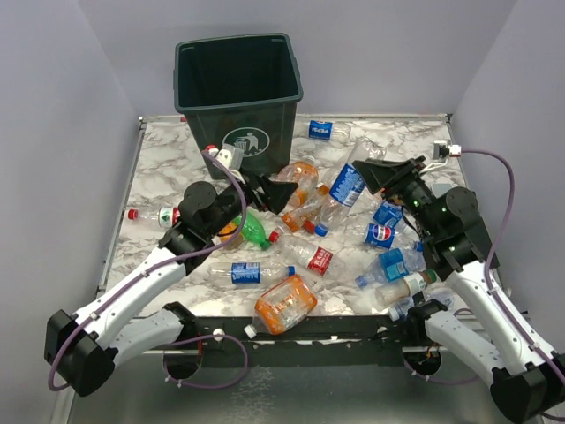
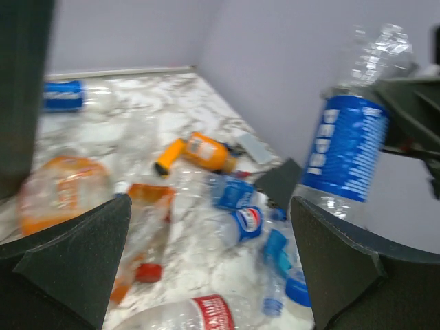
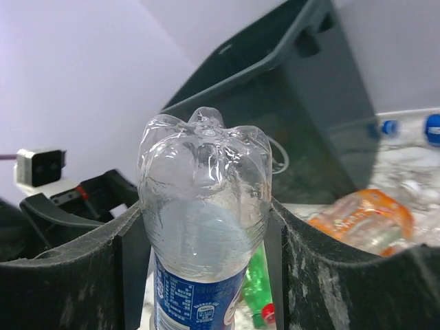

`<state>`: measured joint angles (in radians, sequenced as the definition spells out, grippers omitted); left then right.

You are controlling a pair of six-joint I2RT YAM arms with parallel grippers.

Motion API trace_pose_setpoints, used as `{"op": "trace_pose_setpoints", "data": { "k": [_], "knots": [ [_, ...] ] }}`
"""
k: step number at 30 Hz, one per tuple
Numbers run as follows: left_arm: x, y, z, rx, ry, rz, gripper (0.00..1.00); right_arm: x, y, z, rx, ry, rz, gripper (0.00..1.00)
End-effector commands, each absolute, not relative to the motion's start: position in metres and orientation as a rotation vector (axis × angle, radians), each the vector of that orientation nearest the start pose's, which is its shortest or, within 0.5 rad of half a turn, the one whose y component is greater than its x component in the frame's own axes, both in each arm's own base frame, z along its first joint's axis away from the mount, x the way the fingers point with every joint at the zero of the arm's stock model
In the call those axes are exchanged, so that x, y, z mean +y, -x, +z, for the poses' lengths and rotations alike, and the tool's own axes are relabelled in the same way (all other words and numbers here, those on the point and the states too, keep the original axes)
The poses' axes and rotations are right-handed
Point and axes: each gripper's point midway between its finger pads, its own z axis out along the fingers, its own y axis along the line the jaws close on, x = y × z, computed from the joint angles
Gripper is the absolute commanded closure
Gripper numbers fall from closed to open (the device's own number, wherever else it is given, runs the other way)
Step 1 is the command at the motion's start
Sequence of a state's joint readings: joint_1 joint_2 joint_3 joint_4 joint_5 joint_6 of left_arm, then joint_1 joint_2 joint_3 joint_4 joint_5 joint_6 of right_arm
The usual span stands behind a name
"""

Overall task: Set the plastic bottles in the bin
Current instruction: Pick up the plastic bottle at the center of the board.

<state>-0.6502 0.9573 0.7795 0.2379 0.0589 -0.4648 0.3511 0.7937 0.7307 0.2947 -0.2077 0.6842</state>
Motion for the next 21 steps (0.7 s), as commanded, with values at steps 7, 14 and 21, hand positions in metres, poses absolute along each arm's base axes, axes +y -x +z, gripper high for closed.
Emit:
{"op": "trace_pose_setpoints", "data": {
  "k": [7, 14, 21],
  "knots": [
    [-0.309, -0.189, 0.365, 1.373, -0.653, -1.481, 0.01, 0.193, -0.250, 0.404, 1.223, 0.066, 1.293, 0.57],
    [-0.325, -0.167, 0.342, 1.411, -0.776, -1.563, 0.01, 0.185, -0.244, 0.413, 1.116, 0.019, 1.332, 0.56],
    [-0.321, -0.156, 0.322, 1.417, -0.818, -1.546, 0.01, 0.185, -0.242, 0.423, 1.084, 0.024, 1.357, 0.56]
  ]
}}
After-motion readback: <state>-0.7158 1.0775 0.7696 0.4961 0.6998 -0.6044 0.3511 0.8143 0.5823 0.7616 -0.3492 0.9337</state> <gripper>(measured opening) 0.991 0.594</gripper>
